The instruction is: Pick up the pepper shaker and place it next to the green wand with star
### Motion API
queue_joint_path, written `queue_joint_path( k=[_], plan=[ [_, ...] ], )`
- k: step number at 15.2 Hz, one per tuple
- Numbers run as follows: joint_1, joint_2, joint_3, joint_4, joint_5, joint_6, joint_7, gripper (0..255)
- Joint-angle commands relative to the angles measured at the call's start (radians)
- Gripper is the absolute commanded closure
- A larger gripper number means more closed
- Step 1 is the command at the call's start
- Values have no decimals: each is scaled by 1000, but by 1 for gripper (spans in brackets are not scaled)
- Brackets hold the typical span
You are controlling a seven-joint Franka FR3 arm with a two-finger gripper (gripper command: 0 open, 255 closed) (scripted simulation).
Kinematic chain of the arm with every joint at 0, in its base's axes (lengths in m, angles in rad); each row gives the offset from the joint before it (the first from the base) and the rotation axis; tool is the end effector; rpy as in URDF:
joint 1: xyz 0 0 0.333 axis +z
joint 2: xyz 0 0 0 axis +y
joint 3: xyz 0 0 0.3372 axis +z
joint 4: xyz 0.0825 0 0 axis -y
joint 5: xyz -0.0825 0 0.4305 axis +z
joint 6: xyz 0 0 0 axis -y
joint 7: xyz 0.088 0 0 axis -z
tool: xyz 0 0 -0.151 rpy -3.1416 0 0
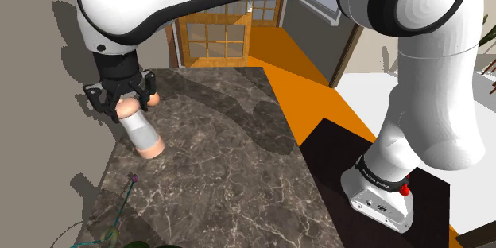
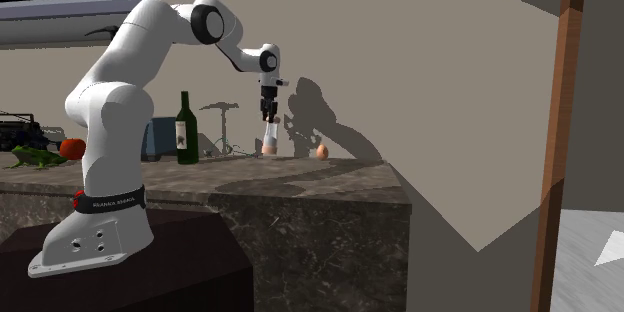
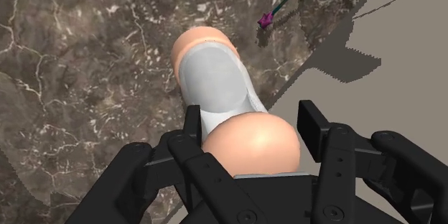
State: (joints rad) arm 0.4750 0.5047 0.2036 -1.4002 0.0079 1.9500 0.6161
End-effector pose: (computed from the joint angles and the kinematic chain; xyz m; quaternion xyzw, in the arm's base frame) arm 0.6085 0.4609 0.3847 -0.9981 -0.0161 0.0096 0.0583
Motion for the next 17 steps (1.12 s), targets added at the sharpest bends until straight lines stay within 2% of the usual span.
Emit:
queue_joint_path(
  k=[1,11,12,17],
  plan=[
    [-1,4,-1,-19,0,24,-3,255],
    [-2,9,-1,-35,-1,45,-4,255],
    [-1,9,-1,-35,-1,45,-4,0],
    [-2,9,-1,-34,-1,45,-4,0]
  ],
)
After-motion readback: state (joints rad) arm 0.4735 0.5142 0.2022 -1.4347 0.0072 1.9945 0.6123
